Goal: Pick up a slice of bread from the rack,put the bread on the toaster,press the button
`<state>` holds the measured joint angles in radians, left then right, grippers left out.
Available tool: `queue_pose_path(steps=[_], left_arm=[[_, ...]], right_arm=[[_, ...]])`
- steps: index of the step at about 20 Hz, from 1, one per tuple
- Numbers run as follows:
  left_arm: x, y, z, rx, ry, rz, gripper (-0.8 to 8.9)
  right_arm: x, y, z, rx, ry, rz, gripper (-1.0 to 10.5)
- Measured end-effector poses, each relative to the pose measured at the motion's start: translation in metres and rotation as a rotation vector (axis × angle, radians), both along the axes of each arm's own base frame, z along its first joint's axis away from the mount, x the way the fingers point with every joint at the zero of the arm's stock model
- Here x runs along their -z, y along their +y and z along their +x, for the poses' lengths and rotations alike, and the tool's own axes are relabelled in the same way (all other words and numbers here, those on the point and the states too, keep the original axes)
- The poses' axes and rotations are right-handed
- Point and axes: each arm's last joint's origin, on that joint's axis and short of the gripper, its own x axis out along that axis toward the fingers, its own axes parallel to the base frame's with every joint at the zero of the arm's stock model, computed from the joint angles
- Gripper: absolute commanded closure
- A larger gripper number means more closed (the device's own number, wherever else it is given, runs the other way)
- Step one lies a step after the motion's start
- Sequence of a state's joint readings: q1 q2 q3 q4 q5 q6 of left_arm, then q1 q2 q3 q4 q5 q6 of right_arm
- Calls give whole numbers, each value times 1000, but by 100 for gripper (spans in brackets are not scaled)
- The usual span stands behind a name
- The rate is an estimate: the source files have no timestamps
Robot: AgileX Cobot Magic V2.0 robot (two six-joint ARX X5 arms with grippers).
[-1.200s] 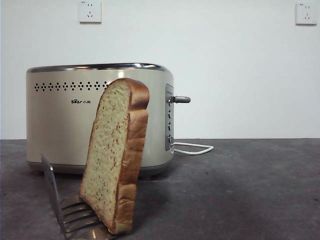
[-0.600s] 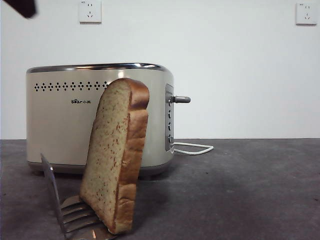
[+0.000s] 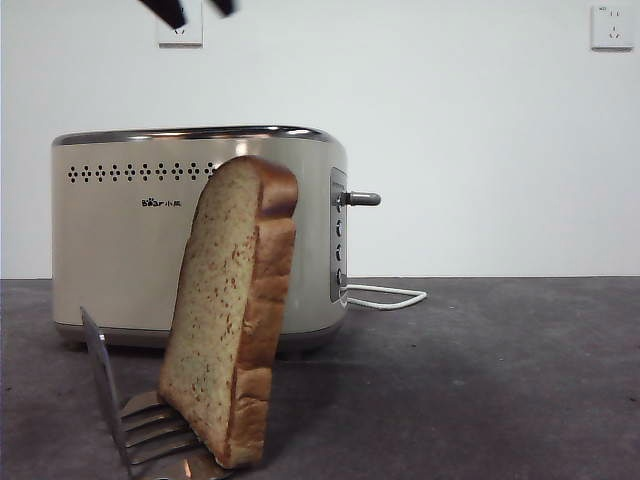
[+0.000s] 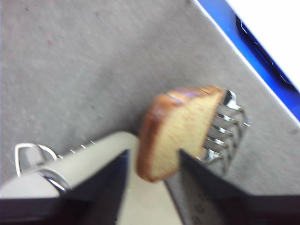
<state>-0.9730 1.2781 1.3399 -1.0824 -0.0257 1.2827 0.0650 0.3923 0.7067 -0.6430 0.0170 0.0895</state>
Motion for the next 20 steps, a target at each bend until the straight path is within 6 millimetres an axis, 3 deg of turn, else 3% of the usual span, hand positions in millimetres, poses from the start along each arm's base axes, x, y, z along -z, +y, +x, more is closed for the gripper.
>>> queue_pose_path(steps=[2, 9, 20], left_arm=[[1, -9, 5, 15, 34, 10, 314], [32, -30, 19, 76, 92, 161, 311], [55, -28, 54, 56, 103, 265, 315]], right_arm=[[0, 0, 0, -4, -1, -12, 950], [0, 1, 0, -30, -2, -30, 950], [5, 1, -2, -37, 51, -30, 950]])
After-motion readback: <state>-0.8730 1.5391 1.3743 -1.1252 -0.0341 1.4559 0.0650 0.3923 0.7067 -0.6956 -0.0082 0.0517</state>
